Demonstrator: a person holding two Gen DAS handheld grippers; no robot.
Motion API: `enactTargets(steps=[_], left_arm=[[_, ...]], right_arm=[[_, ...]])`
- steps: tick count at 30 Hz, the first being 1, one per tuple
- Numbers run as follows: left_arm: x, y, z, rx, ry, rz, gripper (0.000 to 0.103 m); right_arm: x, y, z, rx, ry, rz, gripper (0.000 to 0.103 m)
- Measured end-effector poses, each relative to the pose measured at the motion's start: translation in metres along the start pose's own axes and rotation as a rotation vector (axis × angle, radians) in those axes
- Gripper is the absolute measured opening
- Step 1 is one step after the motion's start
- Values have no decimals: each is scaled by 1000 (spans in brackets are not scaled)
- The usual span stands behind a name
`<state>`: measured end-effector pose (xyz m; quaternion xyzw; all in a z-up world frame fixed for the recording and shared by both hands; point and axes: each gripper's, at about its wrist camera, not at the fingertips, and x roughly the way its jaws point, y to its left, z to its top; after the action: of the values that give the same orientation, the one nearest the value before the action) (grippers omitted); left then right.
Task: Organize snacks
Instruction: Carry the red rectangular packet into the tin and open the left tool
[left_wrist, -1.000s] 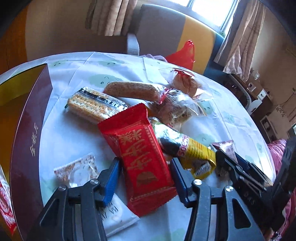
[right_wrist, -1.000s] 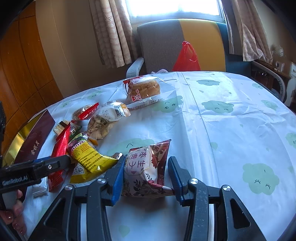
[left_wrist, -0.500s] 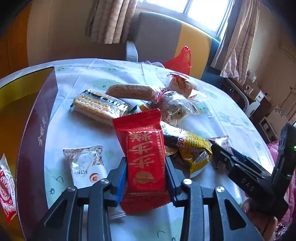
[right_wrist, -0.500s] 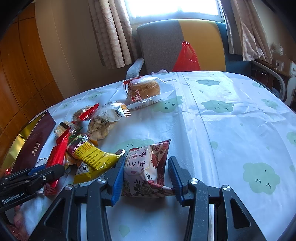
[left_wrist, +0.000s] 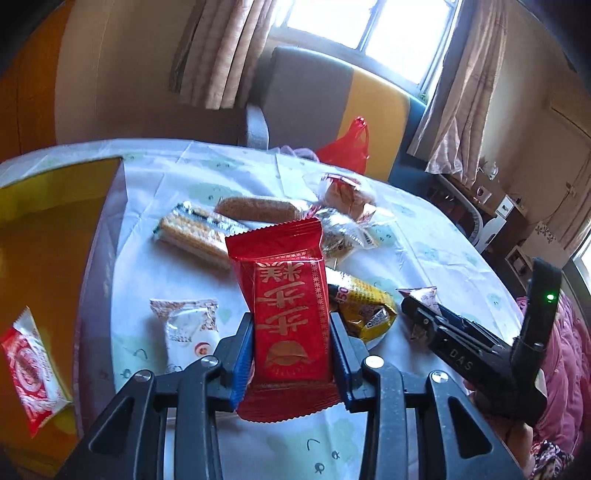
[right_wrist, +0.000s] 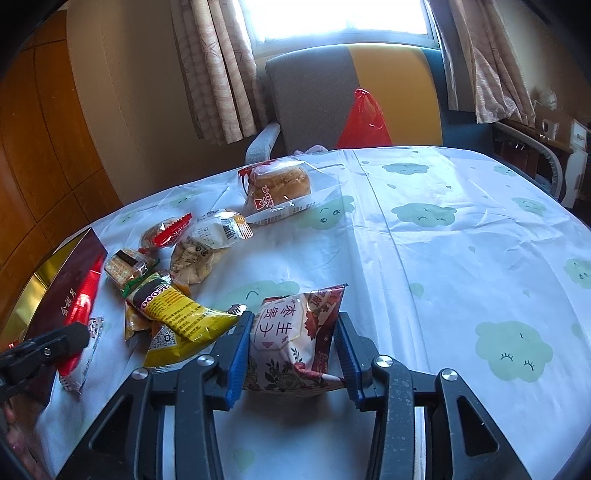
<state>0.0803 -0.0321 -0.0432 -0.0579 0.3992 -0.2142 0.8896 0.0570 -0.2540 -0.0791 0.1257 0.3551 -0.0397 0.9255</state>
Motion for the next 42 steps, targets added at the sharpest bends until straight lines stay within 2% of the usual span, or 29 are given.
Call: enactTargets(steps=[7,14,30,42], left_arm=[[-21,-5,3,48,-51,9,38],[-41,4,6,46,-91,29,38],[-82,67,9,-58,-153,143,38],[-100,127,4,-130,-136,262,38]], right_arm=[[-2,2,-1,-8,-10,-15,44],[-8,5,-2,-21,-32,-28,44],[-5,6,-3,-30,-20,-49,44],[-3,7,-3,-35,-9,-57,44]])
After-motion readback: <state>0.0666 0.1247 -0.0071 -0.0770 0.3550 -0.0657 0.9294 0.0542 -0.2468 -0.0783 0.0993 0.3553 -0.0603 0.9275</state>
